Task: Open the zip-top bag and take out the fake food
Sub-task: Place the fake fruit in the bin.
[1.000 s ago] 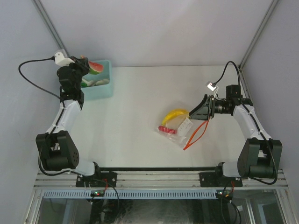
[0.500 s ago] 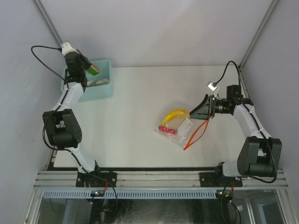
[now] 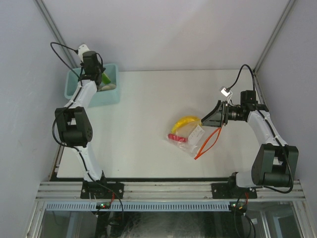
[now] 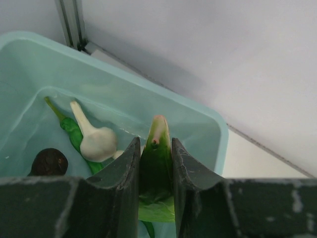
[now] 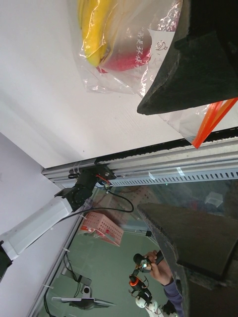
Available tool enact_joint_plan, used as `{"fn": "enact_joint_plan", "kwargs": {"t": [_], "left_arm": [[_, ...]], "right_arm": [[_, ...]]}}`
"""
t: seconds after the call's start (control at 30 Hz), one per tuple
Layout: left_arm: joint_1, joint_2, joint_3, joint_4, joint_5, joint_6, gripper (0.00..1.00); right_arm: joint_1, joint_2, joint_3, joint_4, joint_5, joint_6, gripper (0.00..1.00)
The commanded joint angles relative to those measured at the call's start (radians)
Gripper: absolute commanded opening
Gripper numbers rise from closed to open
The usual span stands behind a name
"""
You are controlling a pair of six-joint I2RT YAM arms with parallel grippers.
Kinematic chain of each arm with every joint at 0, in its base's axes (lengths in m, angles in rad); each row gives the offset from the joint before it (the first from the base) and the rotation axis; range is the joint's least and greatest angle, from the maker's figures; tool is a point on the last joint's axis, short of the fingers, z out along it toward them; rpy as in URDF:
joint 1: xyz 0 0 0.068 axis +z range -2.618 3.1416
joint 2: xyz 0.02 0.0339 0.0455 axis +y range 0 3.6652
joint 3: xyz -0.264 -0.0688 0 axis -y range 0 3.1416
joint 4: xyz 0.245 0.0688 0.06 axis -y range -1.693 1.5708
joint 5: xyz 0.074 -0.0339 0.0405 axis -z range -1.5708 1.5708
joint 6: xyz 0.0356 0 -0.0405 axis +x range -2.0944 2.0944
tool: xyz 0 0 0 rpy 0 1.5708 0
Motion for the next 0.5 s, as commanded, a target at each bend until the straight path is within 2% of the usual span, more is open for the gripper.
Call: {"fn": "enact_joint_plan", "kwargs": {"t": [0.0,0.07,0.13,0.2,0.3,0.37,0.47], "left_arm": [[-0.014,0.024,0.069,0.009,-0.014,-0.012,0.00],[-0.021,0.039,0.079,0.005,-0.008,-0.012,0.00],[-0.025,0.052,0.085,0.000,-0.004,-0.014,0.07],[-0.030,0.060,0.085,-0.005,-0.002,-0.011,0.21],[-0.035,0.067,0.084,-0.013,0.004,-0.003,0.51],[-0.036,0.064,0.084,-0.018,0.005,0.004,0.68],[-0.035,0.055,0.082,-0.018,0.012,0.021,0.81]], "right_arm": [[-0.006,0.003,0.036,0.008,-0.007,-0.023,0.71],[-0.006,0.004,0.036,0.007,-0.008,-0.024,0.71],[-0.006,0.003,0.036,0.006,-0.007,-0.026,0.71],[-0.006,0.001,0.036,0.004,-0.006,-0.028,0.71],[-0.008,0.000,0.036,0.002,-0.006,-0.031,0.71],[-0.008,-0.001,0.036,0.001,-0.006,-0.033,0.71],[-0.008,-0.002,0.036,0.001,-0.007,-0.033,0.71]]}}
